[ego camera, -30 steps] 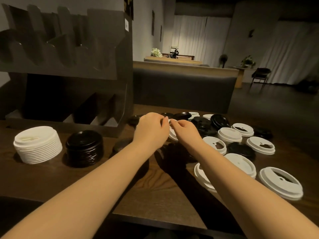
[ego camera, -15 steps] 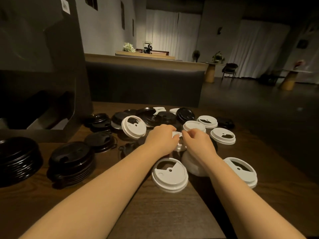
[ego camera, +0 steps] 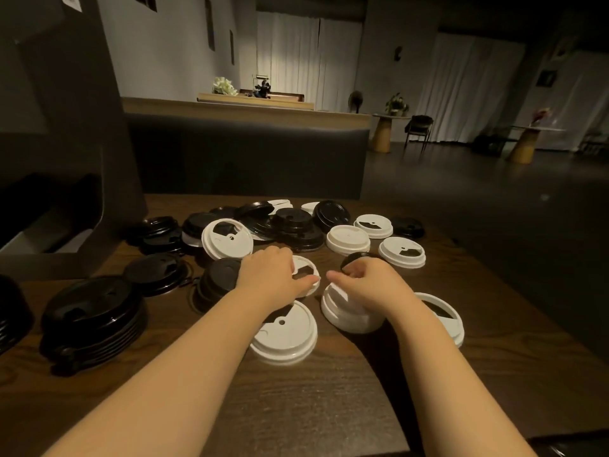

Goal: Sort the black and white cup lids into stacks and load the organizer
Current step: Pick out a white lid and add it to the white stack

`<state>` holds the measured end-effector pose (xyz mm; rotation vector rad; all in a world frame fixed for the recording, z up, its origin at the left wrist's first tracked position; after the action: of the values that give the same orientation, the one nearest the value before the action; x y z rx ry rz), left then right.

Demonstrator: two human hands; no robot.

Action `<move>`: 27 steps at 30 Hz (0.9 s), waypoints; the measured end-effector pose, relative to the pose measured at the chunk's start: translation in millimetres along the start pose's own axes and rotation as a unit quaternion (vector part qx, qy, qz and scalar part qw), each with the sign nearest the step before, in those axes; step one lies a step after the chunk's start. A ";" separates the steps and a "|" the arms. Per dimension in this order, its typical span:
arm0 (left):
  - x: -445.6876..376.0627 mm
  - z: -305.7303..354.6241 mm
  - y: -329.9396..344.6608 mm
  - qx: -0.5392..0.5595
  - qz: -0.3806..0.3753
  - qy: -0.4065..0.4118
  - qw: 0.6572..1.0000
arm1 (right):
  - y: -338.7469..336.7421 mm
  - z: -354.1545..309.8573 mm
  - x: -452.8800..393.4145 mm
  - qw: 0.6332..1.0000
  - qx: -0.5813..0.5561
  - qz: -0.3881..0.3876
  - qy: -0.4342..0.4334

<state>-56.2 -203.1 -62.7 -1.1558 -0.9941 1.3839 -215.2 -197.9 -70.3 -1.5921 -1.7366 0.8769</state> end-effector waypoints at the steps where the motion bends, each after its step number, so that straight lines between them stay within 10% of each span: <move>1: 0.8 -3.0 0.1 0.002 -0.004 -0.006 1.000 | 6.2 -3.2 2.6 0.999 0.017 -0.030 -0.007; 14: 3.0 -30.6 -17.6 0.083 0.083 -0.037 0.992 | 32.7 -15.9 22.9 0.977 0.044 -0.192 -0.080; 17: -0.7 -29.4 -2.9 0.007 0.009 -0.036 0.999 | 24.7 -18.5 18.1 0.986 -0.005 -0.144 -0.081; 20: 2.9 -20.1 -16.3 0.156 0.052 -0.012 0.986 | 3.7 -27.0 13.3 0.991 -0.091 -0.026 -0.094; 23: 8.6 -12.9 -11.8 0.455 -0.001 -0.061 0.889 | -9.2 -36.2 15.6 0.981 -0.136 0.062 -0.127; 27: 14.4 3.1 17.4 0.710 -0.162 -0.127 0.674 | -11.1 -44.0 19.3 0.968 -0.176 0.097 -0.152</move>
<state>-62.7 -190.9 -80.8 0.4000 -0.0286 1.4519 -187.9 -176.4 -35.3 -1.9671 -2.0655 0.9893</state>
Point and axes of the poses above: each hand's wrist, its own x-axis away from the middle knuckle, its own y-axis out of the palm, z = x × y, the point moved 9 cm from there along -x, towards the middle knuckle, and after that the axes turned 3 degrees about -y, right-handed, at the moved point
